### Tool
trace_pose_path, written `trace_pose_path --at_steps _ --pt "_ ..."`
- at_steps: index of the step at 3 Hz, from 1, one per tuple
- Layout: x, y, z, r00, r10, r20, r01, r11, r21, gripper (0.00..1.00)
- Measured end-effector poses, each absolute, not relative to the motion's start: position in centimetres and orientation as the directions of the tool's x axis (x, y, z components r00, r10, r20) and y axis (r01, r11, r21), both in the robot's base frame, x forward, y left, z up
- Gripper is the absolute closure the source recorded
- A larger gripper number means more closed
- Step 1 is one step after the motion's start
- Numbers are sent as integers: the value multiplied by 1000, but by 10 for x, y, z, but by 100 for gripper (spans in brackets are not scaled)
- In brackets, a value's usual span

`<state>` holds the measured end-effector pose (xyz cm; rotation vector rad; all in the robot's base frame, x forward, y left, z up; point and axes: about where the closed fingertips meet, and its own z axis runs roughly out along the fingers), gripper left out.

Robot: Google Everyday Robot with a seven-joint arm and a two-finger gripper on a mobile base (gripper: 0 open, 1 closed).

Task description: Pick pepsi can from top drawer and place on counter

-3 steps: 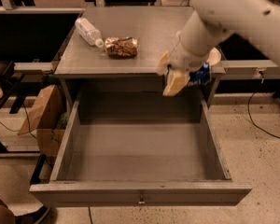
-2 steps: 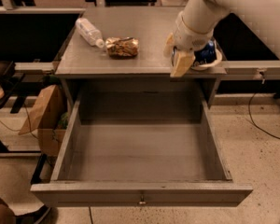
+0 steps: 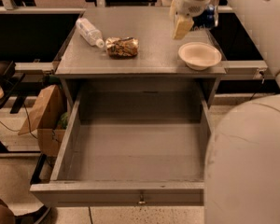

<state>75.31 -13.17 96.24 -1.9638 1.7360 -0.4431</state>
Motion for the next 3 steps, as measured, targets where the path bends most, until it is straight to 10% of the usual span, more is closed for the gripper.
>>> trace_pose_path --at_steps 3 --pt "863 -121 984 -59 -939 -338 -640 296 -710 100"
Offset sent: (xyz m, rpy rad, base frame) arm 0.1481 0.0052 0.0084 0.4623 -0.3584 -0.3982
